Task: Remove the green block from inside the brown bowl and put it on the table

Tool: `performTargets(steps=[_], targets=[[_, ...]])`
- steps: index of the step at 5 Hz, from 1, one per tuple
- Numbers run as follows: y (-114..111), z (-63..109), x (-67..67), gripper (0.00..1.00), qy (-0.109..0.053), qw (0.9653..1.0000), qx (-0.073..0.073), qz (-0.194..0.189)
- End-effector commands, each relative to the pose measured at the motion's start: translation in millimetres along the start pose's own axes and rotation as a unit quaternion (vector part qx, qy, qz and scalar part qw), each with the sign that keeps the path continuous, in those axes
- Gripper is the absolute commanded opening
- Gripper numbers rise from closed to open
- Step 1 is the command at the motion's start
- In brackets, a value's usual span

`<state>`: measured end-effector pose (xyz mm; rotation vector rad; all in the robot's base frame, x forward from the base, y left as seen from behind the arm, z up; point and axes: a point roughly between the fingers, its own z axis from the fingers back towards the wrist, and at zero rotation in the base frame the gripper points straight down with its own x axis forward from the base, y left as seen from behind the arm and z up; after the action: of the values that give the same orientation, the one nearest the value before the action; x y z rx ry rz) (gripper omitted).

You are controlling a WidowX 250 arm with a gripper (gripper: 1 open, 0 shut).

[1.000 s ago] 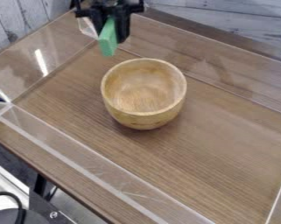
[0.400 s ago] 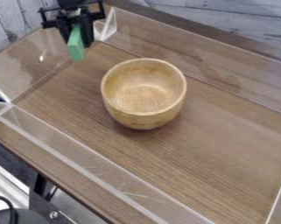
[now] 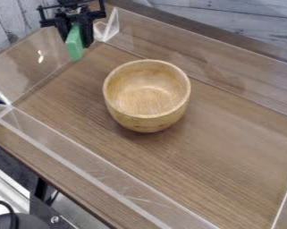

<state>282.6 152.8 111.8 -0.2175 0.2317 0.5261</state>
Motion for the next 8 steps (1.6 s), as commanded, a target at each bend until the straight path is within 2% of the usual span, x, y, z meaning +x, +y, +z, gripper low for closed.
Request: performTargets(steps=[1,2,3,4,5,7,8], targets=[[-27.2,26.5,-22.6,0.00,-0.033,0.9993,0.017,-0.006],[-41.8,23.5,-32.7,1.00,-0.027,0.9991,0.032,0.005],[-27.8,10.9,-14.1,0.00,-0.032,0.9984,0.043,0.019],[-8.8,4.2,-4.4,1.00,-0.037,0.9973,0.053,0.036],[14.7,-3.4,-6.7,1.00,-0.025,0.9968,0.064,0.041],[8.2,-9.1,-2.4,1.00,-0.016,0.9946,0.040,0.095],[6.4,-7.4,-2.3,1.00,-0.006,0.9928,0.027,0.117]])
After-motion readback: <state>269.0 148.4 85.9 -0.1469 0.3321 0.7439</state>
